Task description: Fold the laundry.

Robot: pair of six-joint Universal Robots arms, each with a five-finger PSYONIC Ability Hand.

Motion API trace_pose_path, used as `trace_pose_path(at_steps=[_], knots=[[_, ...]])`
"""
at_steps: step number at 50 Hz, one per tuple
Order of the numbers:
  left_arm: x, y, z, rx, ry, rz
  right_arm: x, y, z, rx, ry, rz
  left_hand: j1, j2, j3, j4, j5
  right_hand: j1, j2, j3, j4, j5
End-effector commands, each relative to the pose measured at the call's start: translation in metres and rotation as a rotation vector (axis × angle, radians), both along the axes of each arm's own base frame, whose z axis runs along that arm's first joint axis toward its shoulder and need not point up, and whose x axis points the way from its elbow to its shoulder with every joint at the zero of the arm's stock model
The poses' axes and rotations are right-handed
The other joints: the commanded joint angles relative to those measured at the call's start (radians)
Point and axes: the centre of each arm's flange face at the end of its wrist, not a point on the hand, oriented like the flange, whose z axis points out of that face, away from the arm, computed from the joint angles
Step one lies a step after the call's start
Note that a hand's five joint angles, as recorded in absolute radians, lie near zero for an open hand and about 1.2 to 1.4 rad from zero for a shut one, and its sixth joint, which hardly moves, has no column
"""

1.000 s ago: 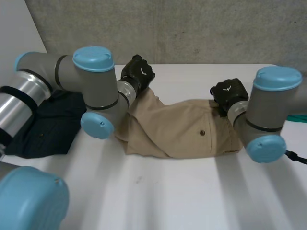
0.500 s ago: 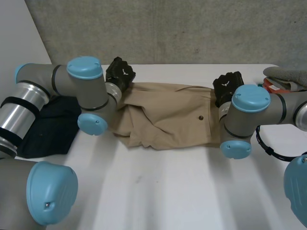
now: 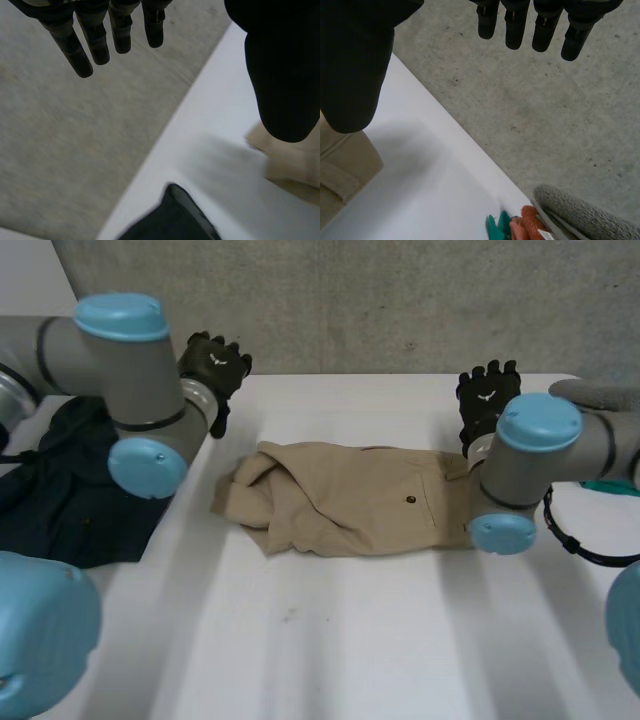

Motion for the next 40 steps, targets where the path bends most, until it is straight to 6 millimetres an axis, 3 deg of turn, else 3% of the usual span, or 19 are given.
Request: trace_pose_path(at_steps=[1, 7, 16, 20, 23, 29, 34, 40], knots=[[0.025, 0.042, -0.014, 0.281, -0.014, -0.048, -0.014, 0.018, 0.007, 0.183, 0.015, 0.098, 0.206, 0.195, 0.192, 0.201, 0.176, -0.046, -0.036, -0.035, -0.041, -0.048], [0.031, 0.064, -0.044, 0.427, 0.010, -0.130, -0.023, 0.037, -0.006, 0.374, -0.008, 0.148, 0.277, 0.266, 0.262, 0.271, 0.247, -0.046, -0.036, -0.035, -0.041, -0.048], [0.026, 0.045, -0.076, 0.351, 0.045, -0.145, -0.028, 0.050, -0.020, 0.459, -0.019, 0.159, 0.494, 0.483, 0.480, 0.489, 0.464, -0.046, -0.036, -0.035, -0.041, -0.048], [0.024, 0.036, -0.086, 0.325, 0.057, -0.143, -0.029, 0.051, -0.022, 0.456, -0.020, 0.156, 0.734, 0.723, 0.719, 0.728, 0.704, -0.037, -0.028, -0.026, -0.032, -0.039], [0.023, 0.034, -0.087, 0.323, 0.058, -0.141, -0.030, 0.052, -0.023, 0.453, -0.021, 0.155, 1.199, 1.188, 1.185, 1.194, 1.169, -0.031, -0.022, -0.020, -0.026, -0.033], [0.032, 0.041, -0.083, 0.349, 0.013, -0.067, -0.031, 0.058, -0.023, 0.449, -0.022, 0.160, 1.201, 1.191, 1.187, 1.196, 1.172, -0.034, -0.025, -0.023, -0.029, -0.036], [0.053, 0.043, -0.076, 0.334, -0.083, 0.040, -0.029, 0.062, -0.025, 0.455, -0.017, 0.175, 1.201, 1.191, 1.187, 1.196, 1.172, -0.034, -0.025, -0.023, -0.029, -0.036], [0.059, 0.053, -0.073, 0.305, -0.195, 0.021, -0.027, 0.063, -0.025, 0.450, 0.006, 0.182, 1.158, 1.147, 1.144, 1.153, 1.128, -0.034, -0.025, -0.023, -0.029, -0.036]])
